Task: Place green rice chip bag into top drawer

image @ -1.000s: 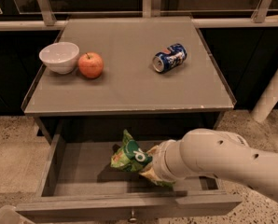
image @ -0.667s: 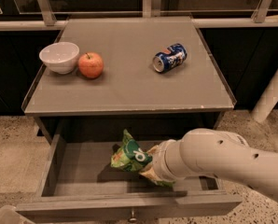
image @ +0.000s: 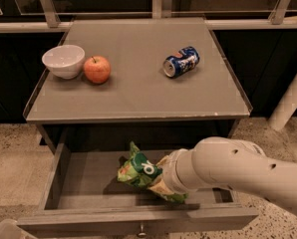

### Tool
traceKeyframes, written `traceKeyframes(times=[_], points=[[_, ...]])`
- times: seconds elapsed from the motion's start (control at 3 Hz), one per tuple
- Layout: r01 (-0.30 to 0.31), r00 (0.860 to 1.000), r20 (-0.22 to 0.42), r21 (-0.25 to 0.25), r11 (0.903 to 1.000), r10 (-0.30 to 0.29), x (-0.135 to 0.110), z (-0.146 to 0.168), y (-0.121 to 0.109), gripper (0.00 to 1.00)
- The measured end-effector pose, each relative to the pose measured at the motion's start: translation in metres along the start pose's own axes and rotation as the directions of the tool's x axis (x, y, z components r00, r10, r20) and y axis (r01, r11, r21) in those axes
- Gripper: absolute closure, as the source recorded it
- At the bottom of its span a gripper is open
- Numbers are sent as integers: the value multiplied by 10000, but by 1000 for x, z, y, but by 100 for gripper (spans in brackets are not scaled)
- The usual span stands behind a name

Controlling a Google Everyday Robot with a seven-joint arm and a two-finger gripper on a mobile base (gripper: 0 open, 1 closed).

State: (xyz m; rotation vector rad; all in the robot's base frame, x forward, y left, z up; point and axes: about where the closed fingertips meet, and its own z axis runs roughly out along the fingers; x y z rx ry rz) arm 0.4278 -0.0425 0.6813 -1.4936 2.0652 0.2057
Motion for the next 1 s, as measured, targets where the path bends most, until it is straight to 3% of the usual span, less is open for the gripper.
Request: traceKeyframes(times=[0.33,0.67,1.0], points=[[0,10000,0,0,10000,0,0,0,0,12],[0,10000,0,-1,10000,0,0,0,0,0],[0,10000,0,-1,10000,0,0,0,0,0]])
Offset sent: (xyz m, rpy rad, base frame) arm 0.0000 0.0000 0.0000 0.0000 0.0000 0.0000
